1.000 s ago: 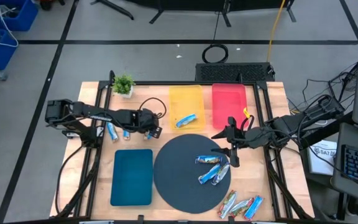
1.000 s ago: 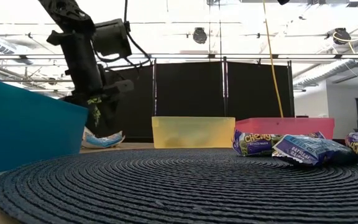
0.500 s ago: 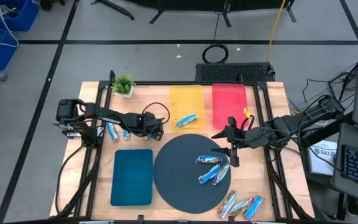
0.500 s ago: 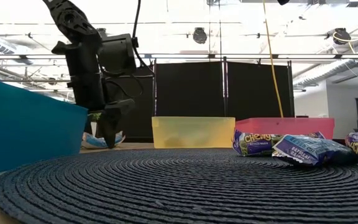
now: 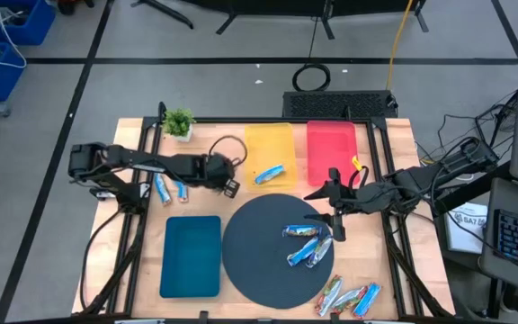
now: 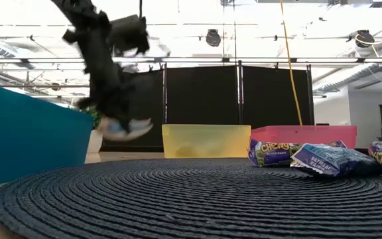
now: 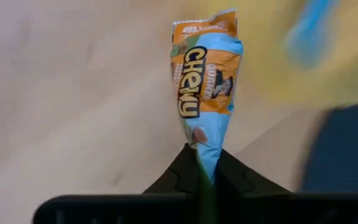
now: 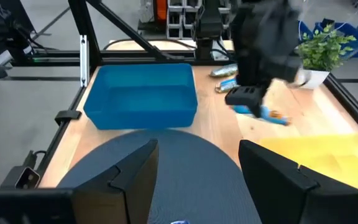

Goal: Pick and place Granola Bars by type
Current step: Put the yellow granola bar into the yellow bin

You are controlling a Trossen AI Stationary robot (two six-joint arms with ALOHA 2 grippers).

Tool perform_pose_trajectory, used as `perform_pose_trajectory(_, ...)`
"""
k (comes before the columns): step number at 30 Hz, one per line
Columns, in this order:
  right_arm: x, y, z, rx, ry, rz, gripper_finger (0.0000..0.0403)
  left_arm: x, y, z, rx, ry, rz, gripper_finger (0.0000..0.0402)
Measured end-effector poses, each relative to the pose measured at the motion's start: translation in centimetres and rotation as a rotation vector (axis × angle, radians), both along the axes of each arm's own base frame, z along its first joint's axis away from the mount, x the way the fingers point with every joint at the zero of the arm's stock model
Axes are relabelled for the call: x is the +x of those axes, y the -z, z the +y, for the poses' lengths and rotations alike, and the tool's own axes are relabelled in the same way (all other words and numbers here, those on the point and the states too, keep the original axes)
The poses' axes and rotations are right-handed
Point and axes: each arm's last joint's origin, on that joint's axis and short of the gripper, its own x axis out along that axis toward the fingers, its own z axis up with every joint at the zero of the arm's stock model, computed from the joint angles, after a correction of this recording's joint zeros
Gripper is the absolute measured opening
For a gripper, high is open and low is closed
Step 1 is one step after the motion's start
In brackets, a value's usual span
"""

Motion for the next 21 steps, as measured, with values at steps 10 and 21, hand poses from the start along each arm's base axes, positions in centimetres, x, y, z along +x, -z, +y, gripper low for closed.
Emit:
perform_pose_trajectory(10,0.1,-0.3,0.0,0.012,0.001,-0.029,0.0215,6.1,-9.4,5.2,0.406,0.478,-0.082,0.0017)
perform_pose_trajectory(21,0.2,-0.3,-0.1,-0.030,0.046,-0.041,0.0215,12.1,-3.1,9.4,0.324,0.764,0.033,0.0016)
